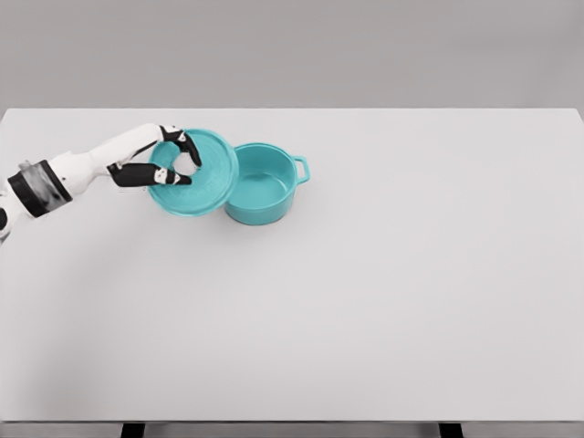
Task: Cover the pot with left arm
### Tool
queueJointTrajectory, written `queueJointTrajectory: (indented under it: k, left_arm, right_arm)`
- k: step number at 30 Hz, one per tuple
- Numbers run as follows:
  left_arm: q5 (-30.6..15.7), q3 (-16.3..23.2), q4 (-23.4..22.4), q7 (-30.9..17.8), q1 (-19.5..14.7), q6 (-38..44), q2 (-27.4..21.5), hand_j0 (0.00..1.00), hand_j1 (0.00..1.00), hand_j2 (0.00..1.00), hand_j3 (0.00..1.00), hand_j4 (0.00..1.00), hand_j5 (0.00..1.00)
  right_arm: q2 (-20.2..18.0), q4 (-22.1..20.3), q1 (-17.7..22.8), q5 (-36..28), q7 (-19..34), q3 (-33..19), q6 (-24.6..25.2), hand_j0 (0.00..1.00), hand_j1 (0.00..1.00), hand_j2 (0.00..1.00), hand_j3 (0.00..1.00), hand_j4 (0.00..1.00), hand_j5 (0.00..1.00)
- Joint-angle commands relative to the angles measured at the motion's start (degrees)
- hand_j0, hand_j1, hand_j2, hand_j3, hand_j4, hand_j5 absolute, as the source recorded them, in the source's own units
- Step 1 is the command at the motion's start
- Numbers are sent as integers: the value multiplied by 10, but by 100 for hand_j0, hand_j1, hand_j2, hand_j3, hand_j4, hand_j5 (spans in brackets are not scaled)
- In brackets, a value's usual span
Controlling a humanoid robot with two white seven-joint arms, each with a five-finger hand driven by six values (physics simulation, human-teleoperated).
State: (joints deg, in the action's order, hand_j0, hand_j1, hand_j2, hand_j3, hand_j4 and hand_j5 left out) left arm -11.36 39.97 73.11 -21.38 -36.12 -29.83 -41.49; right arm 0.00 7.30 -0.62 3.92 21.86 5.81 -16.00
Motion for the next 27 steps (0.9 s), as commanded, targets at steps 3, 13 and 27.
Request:
queueJointTrajectory:
  k: [3,13,27]
  left_arm:
    - [-2,21,-32,-2,-4,1,24,41,41,41,41,41,41]
    - [-1,26,-76,-18,-29,0,59,41,41,41,41,41,41]
    - [18,26,-105,-19,-45,0,101,41,41,41,41,41,41]
  right_arm:
    - [0,0,0,0,0,0,0,100,100,100,100,100,100]
    - [0,0,0,0,0,0,0,100,100,100,100,100,100]
    - [0,0,0,0,0,0,0,100,100,100,100,100,100]
